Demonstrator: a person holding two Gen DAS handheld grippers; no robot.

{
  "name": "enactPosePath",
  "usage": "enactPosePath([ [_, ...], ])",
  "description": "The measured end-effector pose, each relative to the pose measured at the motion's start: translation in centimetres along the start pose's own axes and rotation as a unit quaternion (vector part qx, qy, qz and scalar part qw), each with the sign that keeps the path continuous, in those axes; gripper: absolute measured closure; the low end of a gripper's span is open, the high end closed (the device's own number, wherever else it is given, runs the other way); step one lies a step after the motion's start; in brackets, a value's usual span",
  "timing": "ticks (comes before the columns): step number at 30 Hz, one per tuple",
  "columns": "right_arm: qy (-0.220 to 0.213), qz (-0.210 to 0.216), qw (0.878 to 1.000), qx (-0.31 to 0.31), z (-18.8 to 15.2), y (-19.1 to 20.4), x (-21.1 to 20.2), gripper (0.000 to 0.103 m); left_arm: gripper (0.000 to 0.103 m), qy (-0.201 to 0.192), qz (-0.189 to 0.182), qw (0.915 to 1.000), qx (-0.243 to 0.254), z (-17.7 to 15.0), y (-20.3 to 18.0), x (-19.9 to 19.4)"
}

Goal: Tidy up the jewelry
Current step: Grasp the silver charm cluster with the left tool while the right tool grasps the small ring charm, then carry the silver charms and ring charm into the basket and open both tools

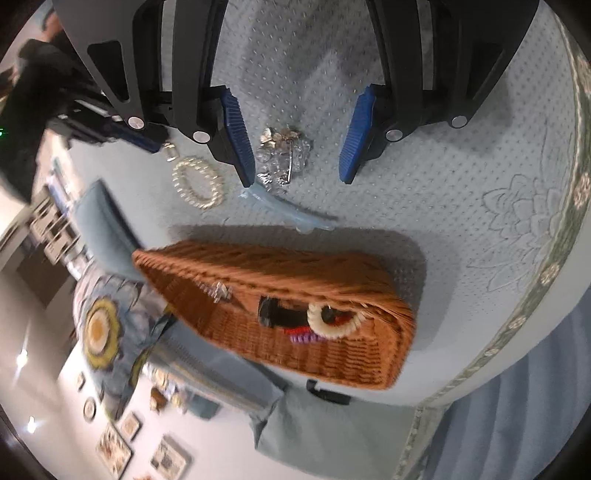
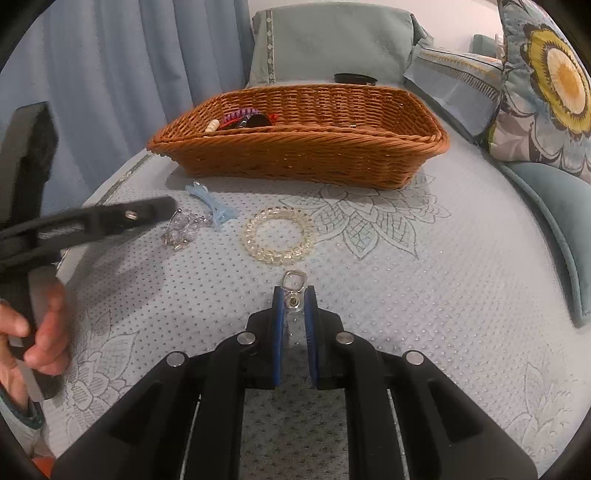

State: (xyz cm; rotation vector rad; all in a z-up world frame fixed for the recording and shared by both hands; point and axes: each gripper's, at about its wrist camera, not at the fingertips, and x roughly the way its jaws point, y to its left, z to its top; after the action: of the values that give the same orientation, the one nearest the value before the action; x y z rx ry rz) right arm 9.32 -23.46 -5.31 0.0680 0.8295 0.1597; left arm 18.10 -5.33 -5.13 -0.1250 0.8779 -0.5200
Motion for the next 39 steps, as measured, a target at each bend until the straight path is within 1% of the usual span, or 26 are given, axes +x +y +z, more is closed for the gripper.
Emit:
enactPosePath([
  [1, -0.001, 0.000, 1.000, -0.002, 0.0, 0.1, -0.1, 0.094, 0.067, 0.000, 0.007, 0.9999, 0.009, 0.0, -0.2, -0.1],
  [2, -0.002, 0.001, 1.000, -0.003, -0.1, 0.1, -0.1, 0.094, 0.084, 0.001, 0.009, 0.9997, 0.021, -0.2, -0.5, 0.0],
  [3, -0.003, 0.001, 1.000, -0.003, -0.1, 0.2, -0.2, 0.094, 0.092, 0.005, 0.010, 0.9995, 0.029, -0.3, -0.7, 0.1],
  [4, -0.005, 0.002, 1.000, -0.004, -0.2, 0.2, -0.3, 0.094, 0.096, 0.007, 0.018, 0.9990, 0.040, -0.4, -1.1, 0.3],
  [5, -0.008, 0.003, 1.000, -0.003, -0.2, 0.2, -0.4, 0.094, 0.097, 0.003, 0.023, 0.9987, 0.046, -0.4, -1.3, 0.1],
  [8, -0.022, 0.012, 1.000, 0.001, -0.4, 0.0, -1.0, 0.094, 0.098, -0.025, 0.003, 0.9987, 0.045, -0.7, -1.2, -1.1],
  [10, -0.030, 0.016, 0.999, 0.003, -0.4, -0.1, -1.4, 0.094, 0.103, -0.044, -0.021, 0.9983, 0.033, -0.8, -0.6, -2.1],
  [12, -0.039, 0.020, 0.999, 0.005, -0.5, -0.2, -1.8, 0.094, 0.103, -0.061, -0.041, 0.9970, 0.023, -1.0, -0.1, -3.0],
  [17, -0.060, 0.027, 0.998, 0.011, -0.6, -0.5, -2.6, 0.094, 0.103, -0.081, -0.065, 0.9944, 0.023, -1.3, -0.3, -4.2],
  [22, -0.076, 0.041, 0.996, 0.017, -0.5, -0.9, -3.6, 0.094, 0.103, -0.097, -0.076, 0.9919, 0.034, -1.5, -0.9, -5.7],
  [25, -0.084, 0.049, 0.995, 0.026, -0.3, -1.4, -4.5, 0.094, 0.103, -0.117, -0.068, 0.9895, 0.052, -1.3, -1.7, -7.4],
  [27, -0.095, 0.049, 0.994, 0.023, 0.2, -1.4, -5.4, 0.094, 0.103, -0.132, -0.075, 0.9868, 0.057, -0.8, -2.2, -8.6],
  [33, -0.137, 0.048, 0.989, 0.007, 3.5, -2.0, -8.5, 0.094, 0.103, -0.169, -0.078, 0.9794, 0.079, 1.1, -4.1, -11.0],
  [36, -0.150, 0.050, 0.987, 0.002, 6.1, -2.3, -9.1, 0.094, 0.103, -0.185, -0.076, 0.9753, 0.093, 3.0, -5.2, -11.6],
  [39, -0.160, 0.039, 0.986, -0.013, 8.4, -2.1, -9.0, 0.094, 0.103, -0.195, -0.078, 0.9724, 0.102, 4.8, -5.6, -11.7],
])
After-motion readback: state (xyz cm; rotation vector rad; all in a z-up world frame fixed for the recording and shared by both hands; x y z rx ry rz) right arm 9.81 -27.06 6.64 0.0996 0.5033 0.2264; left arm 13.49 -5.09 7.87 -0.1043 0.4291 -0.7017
